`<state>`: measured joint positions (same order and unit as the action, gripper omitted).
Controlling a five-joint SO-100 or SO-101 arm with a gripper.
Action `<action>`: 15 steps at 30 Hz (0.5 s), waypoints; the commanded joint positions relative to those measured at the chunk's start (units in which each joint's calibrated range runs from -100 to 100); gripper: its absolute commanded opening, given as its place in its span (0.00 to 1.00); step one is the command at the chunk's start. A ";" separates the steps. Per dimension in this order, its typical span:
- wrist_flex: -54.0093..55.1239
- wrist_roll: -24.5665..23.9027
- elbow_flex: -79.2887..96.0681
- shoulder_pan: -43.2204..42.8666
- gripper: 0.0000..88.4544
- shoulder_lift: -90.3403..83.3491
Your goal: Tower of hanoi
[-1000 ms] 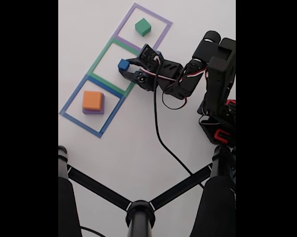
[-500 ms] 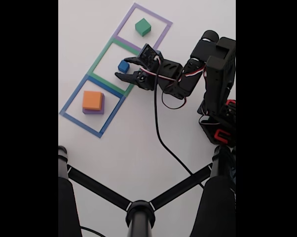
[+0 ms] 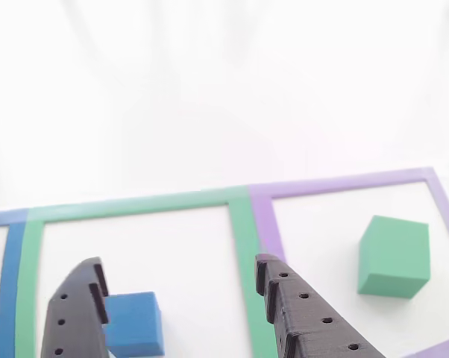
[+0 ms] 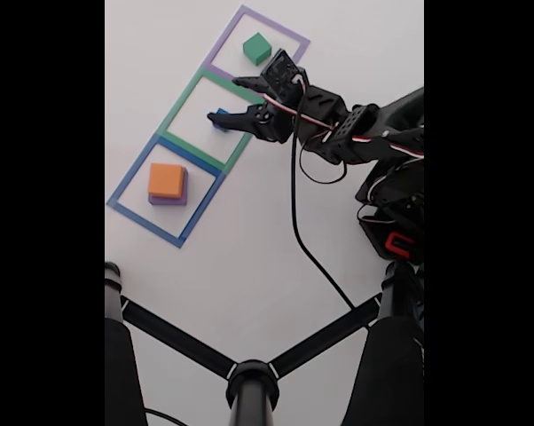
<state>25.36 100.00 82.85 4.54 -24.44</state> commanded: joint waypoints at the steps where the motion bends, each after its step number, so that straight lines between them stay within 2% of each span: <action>1: -33.50 0.00 -9.21 2.20 0.11 -18.59; 4: -53.65 0.00 -18.84 3.20 0.01 -24.68; 6: -64.82 0.00 -25.74 4.34 0.00 -26.68; 15: -97.11 0.00 -53.37 11.28 0.00 -27.96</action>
<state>-59.71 100.00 42.47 12.65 -50.61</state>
